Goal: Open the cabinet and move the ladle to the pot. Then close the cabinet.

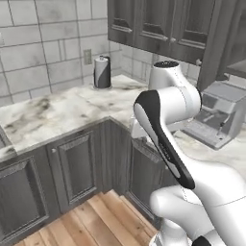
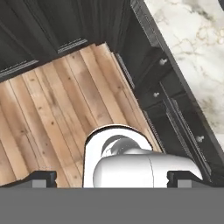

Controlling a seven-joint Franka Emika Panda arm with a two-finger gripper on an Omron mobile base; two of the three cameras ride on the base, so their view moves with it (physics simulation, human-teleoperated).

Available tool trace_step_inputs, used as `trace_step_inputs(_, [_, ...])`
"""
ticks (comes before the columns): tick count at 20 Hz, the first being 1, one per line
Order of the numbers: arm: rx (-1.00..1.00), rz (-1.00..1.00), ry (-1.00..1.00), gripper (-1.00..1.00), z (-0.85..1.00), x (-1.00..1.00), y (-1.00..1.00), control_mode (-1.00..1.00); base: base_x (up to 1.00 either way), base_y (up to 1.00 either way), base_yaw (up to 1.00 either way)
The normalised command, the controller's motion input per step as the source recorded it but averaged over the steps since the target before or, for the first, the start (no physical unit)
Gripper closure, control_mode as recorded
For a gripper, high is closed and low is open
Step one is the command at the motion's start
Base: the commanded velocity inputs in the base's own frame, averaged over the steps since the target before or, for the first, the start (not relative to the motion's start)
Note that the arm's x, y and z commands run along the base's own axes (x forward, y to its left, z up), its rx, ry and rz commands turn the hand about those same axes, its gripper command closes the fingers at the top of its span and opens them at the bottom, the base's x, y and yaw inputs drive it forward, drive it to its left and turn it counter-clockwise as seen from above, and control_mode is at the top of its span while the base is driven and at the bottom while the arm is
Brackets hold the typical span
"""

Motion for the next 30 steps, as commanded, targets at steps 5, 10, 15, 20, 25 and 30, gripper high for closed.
trace_step_inputs(5, [0.00, 0.00, 0.00, -1.00, 0.00, 0.00, 0.00, 1.00, 0.02, -0.05, -0.57])
trace_step_inputs(10, [0.00, 0.00, 0.00, -1.00, 0.00, 0.00, 0.00, 1.00, 0.07, -0.09, -0.64])
trace_step_inputs(15, [0.00, 0.00, 0.00, -1.00, 0.00, 0.00, 0.00, 1.00, 0.10, -0.17, -0.61])
trace_step_inputs(20, [0.00, 0.00, 0.00, -1.00, 0.00, 0.00, 0.00, 1.00, 0.07, -0.24, -0.56])
trace_step_inputs(25, [0.00, 0.00, 0.00, -1.00, 0.00, 0.00, 0.00, 1.00, 0.00, -0.27, -0.54])
trace_step_inputs(30, [0.00, 0.00, 0.00, -1.00, 0.00, 0.00, 0.00, 1.00, 0.02, -0.28, -0.52])
